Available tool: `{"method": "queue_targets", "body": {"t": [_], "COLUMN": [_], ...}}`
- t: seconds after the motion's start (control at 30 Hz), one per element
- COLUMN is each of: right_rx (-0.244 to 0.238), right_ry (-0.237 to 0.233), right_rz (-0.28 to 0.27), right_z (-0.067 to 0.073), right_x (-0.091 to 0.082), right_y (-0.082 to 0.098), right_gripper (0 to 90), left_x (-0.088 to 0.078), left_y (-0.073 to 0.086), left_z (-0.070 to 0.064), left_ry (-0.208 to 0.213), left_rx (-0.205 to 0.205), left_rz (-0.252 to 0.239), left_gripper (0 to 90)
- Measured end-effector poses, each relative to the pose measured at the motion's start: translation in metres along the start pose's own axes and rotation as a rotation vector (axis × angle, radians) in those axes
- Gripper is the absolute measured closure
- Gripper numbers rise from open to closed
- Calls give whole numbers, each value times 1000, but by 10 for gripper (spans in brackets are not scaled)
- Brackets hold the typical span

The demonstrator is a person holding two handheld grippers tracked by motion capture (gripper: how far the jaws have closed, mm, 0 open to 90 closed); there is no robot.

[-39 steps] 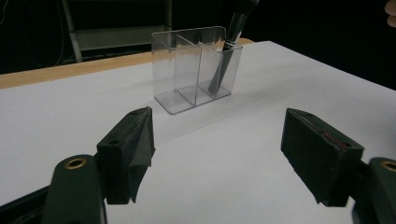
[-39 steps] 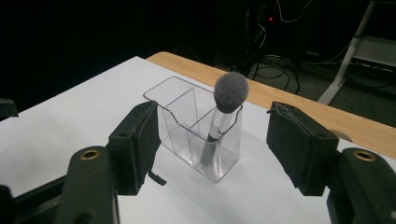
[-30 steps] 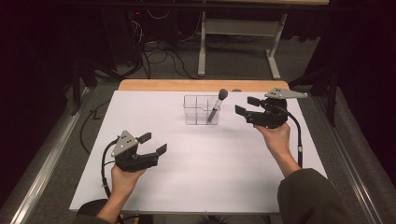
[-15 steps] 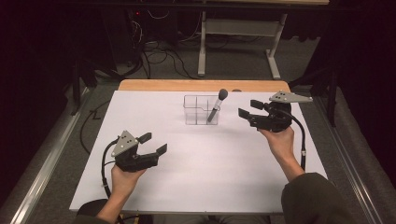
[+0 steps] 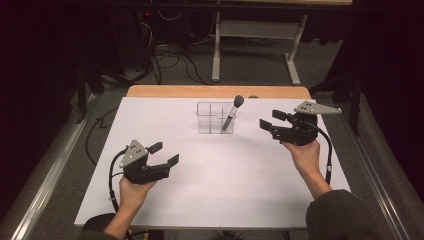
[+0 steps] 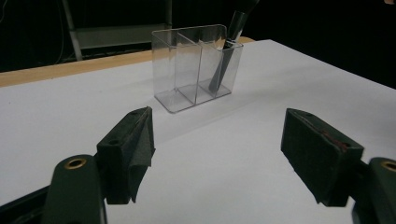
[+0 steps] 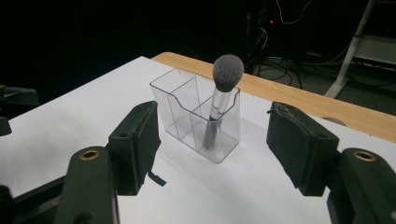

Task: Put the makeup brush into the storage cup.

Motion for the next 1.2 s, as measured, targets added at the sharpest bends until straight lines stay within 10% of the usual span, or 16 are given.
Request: {"method": "queue_targets", "body": {"t": [1.2], "right_rx": [19], "right_ry": [-7], "right_rz": [-33], "right_z": [-4], "right_x": [-28], "right_y": [16], "right_gripper": [365], "left_x": [0], "left_y": [0], "left_z": [-1], "left_ry": [1], "left_rx": [3], "left_rz": [3], "left_gripper": [259]}}
Point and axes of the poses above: each handheld gripper's, and its own axes: x roughly forward along the jaws, y roughly out of its underside, z roughly to its left, the point moved 3 cm from there along x, roughly forward along the jaws, and after that the axes turned 5 degrees about y, right-handed, at the moved point
